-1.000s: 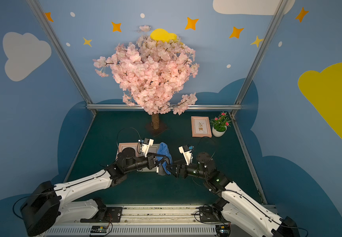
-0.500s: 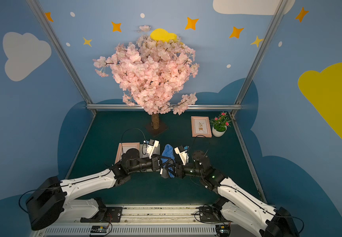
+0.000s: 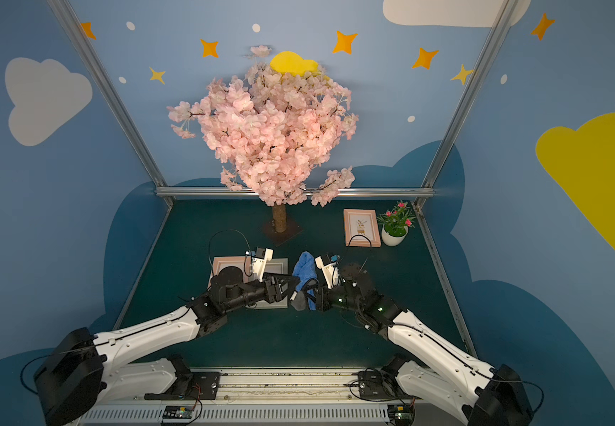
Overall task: Wipe the picture frame with a cloth
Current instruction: Adjust the cleaning item, then move the picture frame to the center of the board.
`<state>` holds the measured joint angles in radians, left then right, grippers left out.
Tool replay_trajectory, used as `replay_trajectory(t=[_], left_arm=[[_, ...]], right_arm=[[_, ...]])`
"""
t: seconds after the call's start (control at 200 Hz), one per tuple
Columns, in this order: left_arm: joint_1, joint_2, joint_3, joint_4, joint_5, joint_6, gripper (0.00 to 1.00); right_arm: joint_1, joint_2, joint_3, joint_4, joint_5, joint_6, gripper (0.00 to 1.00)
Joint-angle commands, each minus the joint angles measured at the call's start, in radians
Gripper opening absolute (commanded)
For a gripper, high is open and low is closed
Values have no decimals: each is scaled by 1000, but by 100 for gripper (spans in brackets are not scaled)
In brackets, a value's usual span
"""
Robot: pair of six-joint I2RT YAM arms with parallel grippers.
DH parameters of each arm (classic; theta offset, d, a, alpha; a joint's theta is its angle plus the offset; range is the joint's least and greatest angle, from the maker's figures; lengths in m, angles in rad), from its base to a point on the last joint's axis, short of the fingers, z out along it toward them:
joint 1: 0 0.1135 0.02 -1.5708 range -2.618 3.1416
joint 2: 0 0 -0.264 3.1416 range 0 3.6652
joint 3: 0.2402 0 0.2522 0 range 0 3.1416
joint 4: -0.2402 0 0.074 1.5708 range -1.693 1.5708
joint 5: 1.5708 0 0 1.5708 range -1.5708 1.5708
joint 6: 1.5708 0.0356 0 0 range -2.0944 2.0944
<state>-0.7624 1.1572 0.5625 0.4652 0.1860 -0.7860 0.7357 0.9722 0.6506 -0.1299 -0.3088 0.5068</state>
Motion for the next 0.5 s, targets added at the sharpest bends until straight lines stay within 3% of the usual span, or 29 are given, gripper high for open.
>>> replay_trajectory(t=[0.0, 0.13, 0.31, 0.496], left_arm=[[74, -91, -33, -160, -80, 10, 78], [138, -219, -83, -269, -130, 26, 87], [165, -309, -140, -307, -133, 33, 88], [168, -333, -189, -297, -115, 22, 88]], right_arm=[[-30, 21, 76, -105, 125, -45, 0], [-108, 117, 193, -241, 266, -111, 0], [-268, 374, 424, -366, 468, -109, 0], [-328, 640, 660, -389, 640, -162, 0]])
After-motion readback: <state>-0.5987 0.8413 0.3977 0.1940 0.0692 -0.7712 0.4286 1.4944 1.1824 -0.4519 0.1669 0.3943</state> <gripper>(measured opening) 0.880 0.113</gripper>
